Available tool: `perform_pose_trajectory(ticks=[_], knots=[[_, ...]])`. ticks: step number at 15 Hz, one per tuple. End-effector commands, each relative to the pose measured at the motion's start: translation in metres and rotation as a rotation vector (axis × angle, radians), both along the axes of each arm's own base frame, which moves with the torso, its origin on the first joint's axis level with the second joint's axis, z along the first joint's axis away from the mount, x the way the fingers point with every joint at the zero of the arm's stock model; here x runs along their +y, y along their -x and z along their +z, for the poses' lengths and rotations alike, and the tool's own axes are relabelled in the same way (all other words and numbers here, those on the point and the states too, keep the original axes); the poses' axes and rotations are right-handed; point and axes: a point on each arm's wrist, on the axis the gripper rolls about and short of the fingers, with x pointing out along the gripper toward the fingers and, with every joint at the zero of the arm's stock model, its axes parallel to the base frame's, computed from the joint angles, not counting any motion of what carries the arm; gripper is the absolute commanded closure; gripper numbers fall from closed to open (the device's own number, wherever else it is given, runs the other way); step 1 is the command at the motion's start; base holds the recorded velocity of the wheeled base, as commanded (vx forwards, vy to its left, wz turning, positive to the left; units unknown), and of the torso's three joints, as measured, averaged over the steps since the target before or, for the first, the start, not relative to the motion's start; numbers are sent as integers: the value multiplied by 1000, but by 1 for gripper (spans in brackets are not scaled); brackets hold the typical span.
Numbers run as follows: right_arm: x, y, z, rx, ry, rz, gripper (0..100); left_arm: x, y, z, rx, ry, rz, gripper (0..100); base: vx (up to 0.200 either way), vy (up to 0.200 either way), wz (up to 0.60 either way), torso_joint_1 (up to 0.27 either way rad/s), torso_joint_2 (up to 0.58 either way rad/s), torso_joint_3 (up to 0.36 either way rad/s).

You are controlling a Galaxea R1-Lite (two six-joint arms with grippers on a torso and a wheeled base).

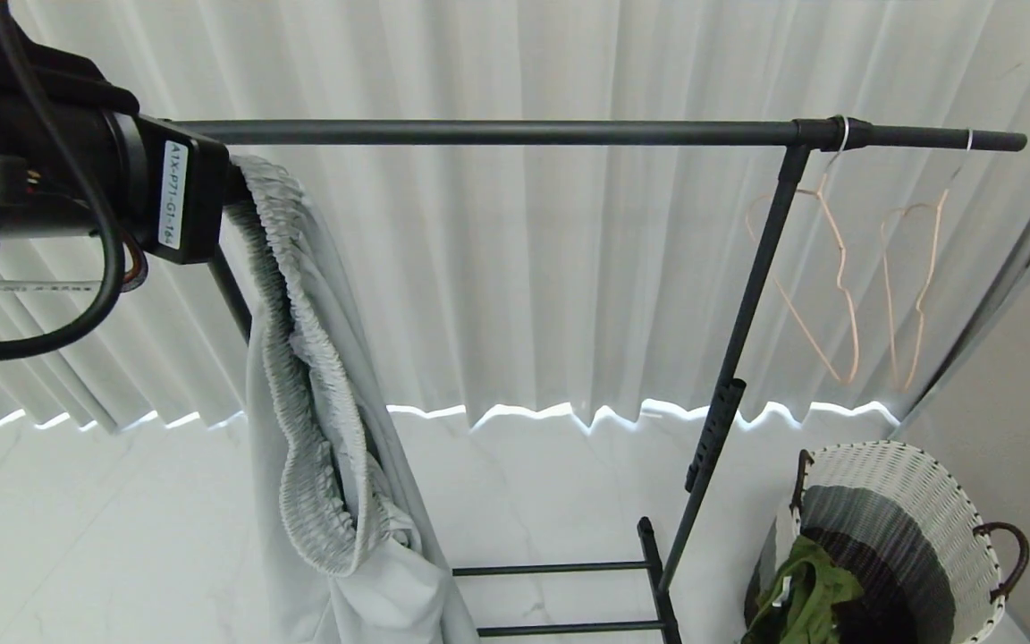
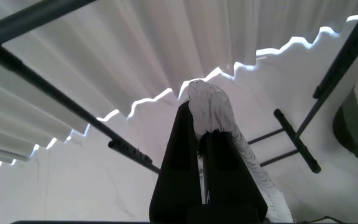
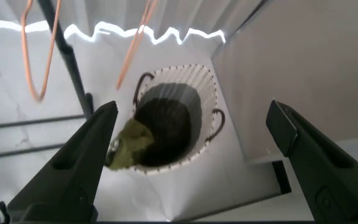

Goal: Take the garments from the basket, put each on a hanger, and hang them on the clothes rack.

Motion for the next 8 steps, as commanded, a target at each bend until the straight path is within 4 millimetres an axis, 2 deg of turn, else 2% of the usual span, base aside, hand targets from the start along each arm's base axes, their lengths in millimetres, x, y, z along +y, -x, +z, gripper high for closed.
perform_pose_trajectory(ticks=[1,3,5,6,8], knots=[[-1,-5,-8,10,-4,-12,0,0,-1,0,1,-1,1,100,0,0,0,0,0,0],[-3,-27,-27,-14,-17,-40,0,0,1,0,0,1,0,100,0,0,0,0,0,0],[-3,-44,-37,-40,-58,-67,0,1,1,-2,6,-4,0,100,0,0,0,0,0,0],[-6,-64,-48,-30,-112,-112,0,2,4,-4,10,-7,0,100,0,0,0,0,0,0],[-7,-83,-59,-18,-173,-152,0,3,6,-5,11,-8,0,100,0,0,0,0,0,0]])
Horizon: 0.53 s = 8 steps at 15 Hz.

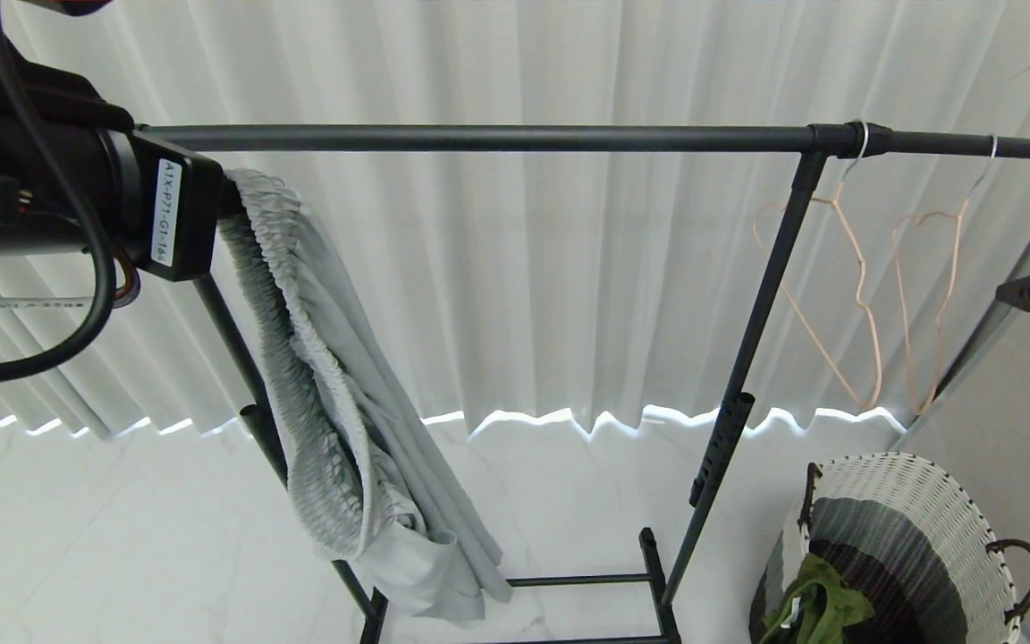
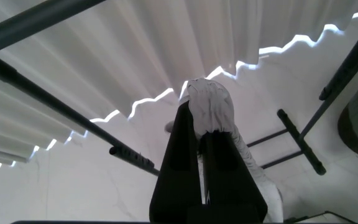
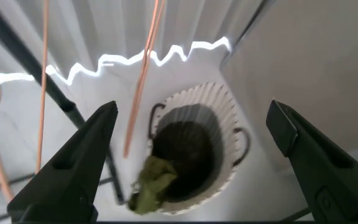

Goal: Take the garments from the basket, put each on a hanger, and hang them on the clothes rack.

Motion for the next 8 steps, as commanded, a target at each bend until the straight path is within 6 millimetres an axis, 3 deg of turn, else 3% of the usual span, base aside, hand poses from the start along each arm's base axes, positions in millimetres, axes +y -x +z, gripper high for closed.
perform_pose_trajectory(ticks=[1,8], knots=[[-1,-34,-23,53,-45,-36,0,2,3,1,-4,2,0,100,0,0,0,0,0,0],[1,-77,-39,62,-60,-44,0,1,2,0,-2,1,0,100,0,0,0,0,0,0]])
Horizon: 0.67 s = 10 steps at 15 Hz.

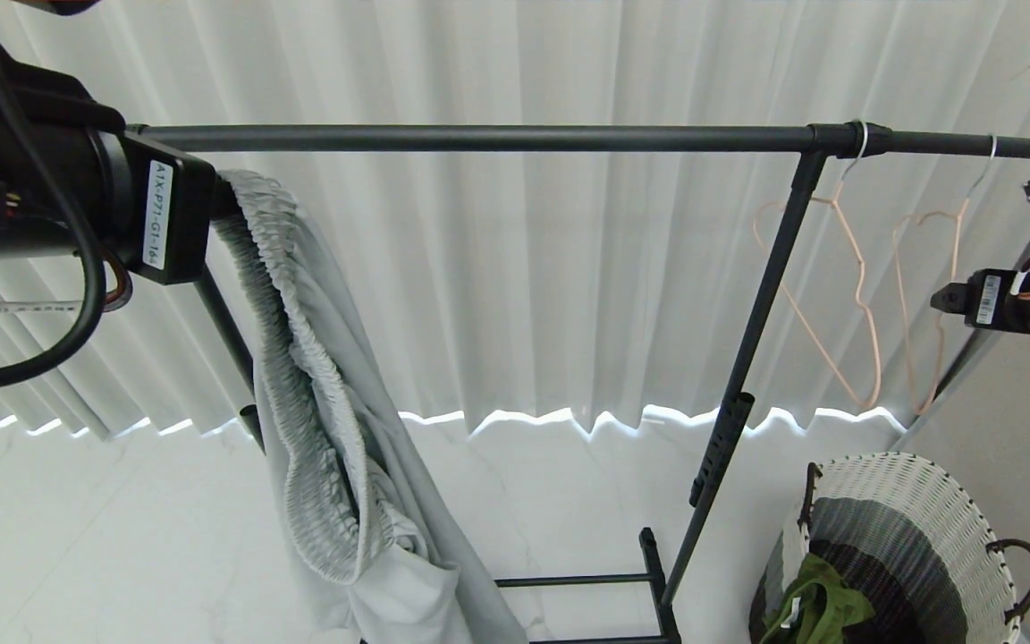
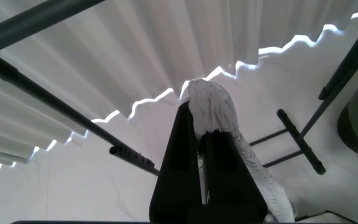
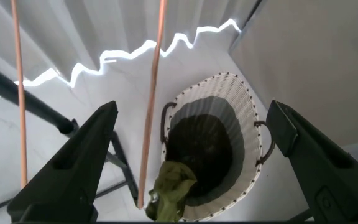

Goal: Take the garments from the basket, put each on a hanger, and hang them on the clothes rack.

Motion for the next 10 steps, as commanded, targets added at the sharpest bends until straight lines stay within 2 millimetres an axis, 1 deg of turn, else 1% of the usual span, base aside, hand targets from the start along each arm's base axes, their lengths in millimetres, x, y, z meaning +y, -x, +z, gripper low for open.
perform_pose_trajectory(ticks=[1,4,7,8,10], knots=[[1,-19,-12,33,-14,-8,0,0,0,0,-1,0,0,100,0,0,0,0,0,0],[2,-36,-18,33,-54,-28,0,0,1,0,-2,1,0,100,0,0,0,0,0,0],[2,-49,-29,56,-61,-36,0,1,2,0,-2,1,0,100,0,0,0,0,0,0],[1,-56,-31,54,-70,-44,0,1,2,-1,2,-1,0,100,0,0,0,0,0,0],[-2,-63,-33,55,-74,-57,0,2,3,-1,1,1,1,100,0,0,0,0,0,0]])
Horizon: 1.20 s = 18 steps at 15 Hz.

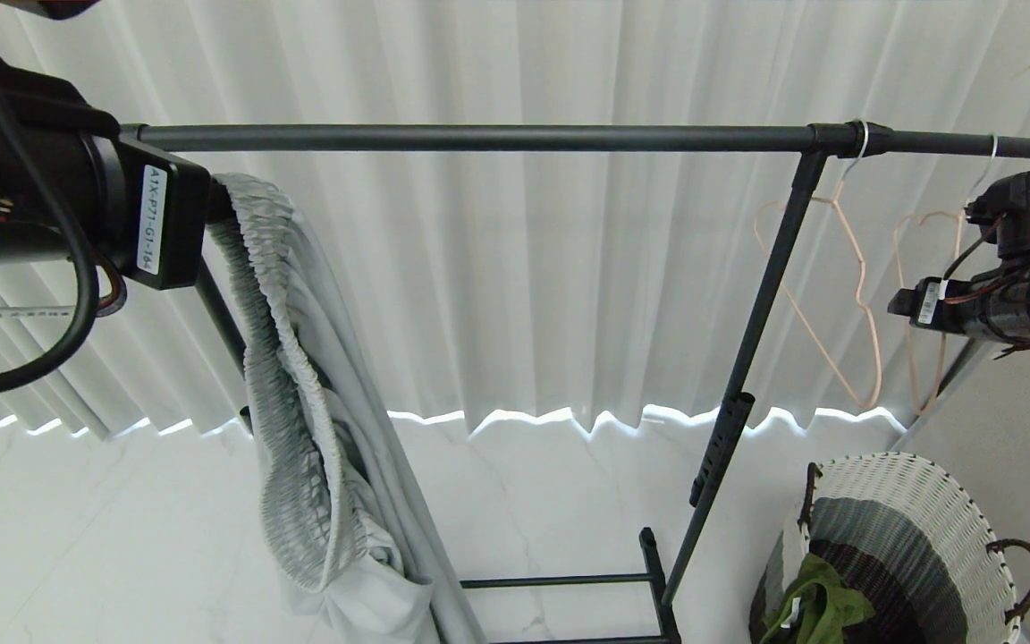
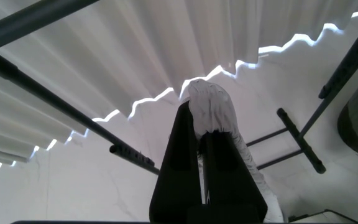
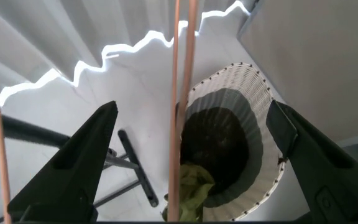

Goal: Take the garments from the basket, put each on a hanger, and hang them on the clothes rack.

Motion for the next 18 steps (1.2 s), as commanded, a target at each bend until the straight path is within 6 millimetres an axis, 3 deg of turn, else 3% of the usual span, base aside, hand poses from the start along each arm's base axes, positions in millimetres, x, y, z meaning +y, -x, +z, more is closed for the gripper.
perform_pose_trajectory(ticks=[1,3,4,14,18], knots=[[-2,-10,-5,11,0,-7,0,1,1,0,-1,0,1,100,0,0,0,0,0,0],[-4,-13,-3,1,0,-13,0,1,1,0,-1,0,1,100,0,0,0,0,0,0],[-4,-13,-3,0,0,-13,100,1,1,0,-1,0,1,100,0,0,0,0,0,0],[0,0,11,-30,9,3,100,0,1,-2,6,-5,-3,100,0,0,0,0,0,0],[-1,18,25,-67,47,24,100,0,2,-4,12,-8,-3,100,0,0,0,0,0,0]])
